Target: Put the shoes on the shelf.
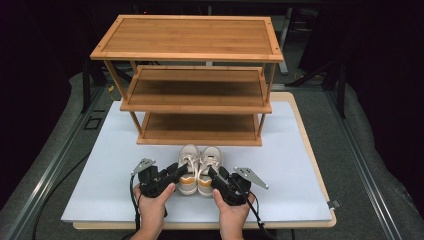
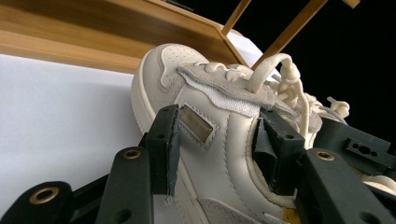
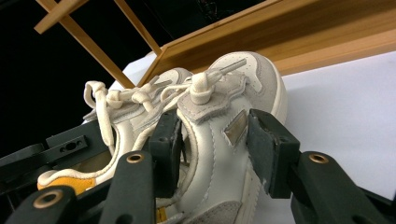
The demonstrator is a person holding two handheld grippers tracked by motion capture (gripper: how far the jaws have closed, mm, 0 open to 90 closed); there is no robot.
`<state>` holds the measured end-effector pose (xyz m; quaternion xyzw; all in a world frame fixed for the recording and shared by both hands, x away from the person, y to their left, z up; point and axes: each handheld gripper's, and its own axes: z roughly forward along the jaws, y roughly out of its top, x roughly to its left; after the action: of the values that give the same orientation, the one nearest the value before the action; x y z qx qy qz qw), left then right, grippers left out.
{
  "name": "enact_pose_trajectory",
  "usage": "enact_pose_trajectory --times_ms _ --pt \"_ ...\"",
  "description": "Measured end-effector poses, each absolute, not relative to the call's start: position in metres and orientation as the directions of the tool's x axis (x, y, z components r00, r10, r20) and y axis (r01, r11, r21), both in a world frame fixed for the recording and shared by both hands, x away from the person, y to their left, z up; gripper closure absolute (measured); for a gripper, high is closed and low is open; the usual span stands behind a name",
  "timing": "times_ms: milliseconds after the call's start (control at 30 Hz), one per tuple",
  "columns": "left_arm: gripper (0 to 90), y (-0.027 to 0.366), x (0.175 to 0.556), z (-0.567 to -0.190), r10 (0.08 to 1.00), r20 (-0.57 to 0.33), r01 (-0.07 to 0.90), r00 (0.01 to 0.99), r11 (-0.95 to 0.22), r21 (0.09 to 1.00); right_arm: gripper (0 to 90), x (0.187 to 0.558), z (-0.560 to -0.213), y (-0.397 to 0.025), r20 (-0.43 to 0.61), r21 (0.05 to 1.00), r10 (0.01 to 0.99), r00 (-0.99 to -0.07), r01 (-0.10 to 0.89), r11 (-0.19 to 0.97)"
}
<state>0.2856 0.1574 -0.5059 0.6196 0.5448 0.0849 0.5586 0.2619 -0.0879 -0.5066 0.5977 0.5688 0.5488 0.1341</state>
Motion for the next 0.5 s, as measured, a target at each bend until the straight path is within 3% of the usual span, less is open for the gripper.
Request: enact_pose_trajectory --times_ms 167,400,433,500 --pt "53.8 0.159 0.285 -0.498 0.768 -0.5 0.574 0.401 0.214 0.79 55.8 0.263 -0.502 -0.085 0.507 0.801 0.824 -0.252 0.492 -0.342" --pt "53.8 0.161 0.285 -0.488 0.765 -0.498 0.561 0.409 0.22 0.798 55.7 0.26 -0.49 -0.086 0.495 0.798 0.83 -0.258 0.514 -0.316" --pt "53.8 0.162 0.285 -0.486 0.766 -0.494 0.557 0.412 0.217 0.801 55.7 0.262 -0.49 -0.083 0.497 0.812 0.83 -0.254 0.473 -0.341" --pt "53.8 0.162 0.285 -0.483 0.765 -0.494 0.554 0.412 0.22 0.803 55.8 0.26 -0.486 -0.084 0.493 0.803 0.833 -0.253 0.501 -0.323"
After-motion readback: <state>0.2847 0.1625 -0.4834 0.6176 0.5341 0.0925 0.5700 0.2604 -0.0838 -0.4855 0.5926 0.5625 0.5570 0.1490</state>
